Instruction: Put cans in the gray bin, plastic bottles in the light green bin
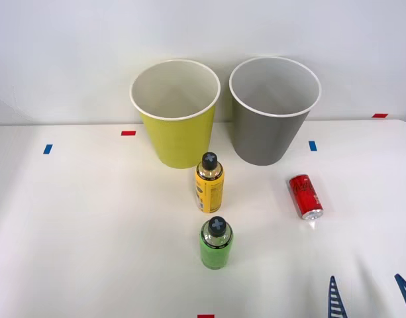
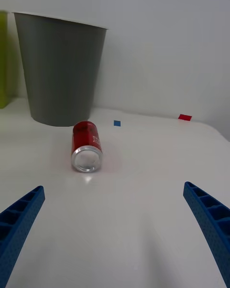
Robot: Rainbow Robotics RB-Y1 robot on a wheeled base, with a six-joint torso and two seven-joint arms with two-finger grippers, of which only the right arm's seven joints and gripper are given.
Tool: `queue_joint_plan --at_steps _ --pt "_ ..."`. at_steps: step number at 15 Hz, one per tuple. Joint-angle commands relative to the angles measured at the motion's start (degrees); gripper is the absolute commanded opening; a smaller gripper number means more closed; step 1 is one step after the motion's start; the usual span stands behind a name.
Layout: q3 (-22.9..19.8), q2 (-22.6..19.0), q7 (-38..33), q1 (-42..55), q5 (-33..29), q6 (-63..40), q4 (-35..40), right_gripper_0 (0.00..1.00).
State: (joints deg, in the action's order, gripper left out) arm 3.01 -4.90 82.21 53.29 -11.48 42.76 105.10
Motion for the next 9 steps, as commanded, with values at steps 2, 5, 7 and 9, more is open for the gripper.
queue_joint_plan --at_steps 2,5,7,9 --pt "0.06 -4.94 0.23 -0.03 -0.47 -0.04 0.01 1.00" --pt "0.24 -6.35 0.76 -0.12 -1.18 -0.04 0.01 1.00" --pt "0.33 -5.56 0.76 0.32 -1.27 -0.04 -0.07 1.00" --pt "0.33 -4.85 0.85 0.58 -1.53 -0.04 0.01 1.00"
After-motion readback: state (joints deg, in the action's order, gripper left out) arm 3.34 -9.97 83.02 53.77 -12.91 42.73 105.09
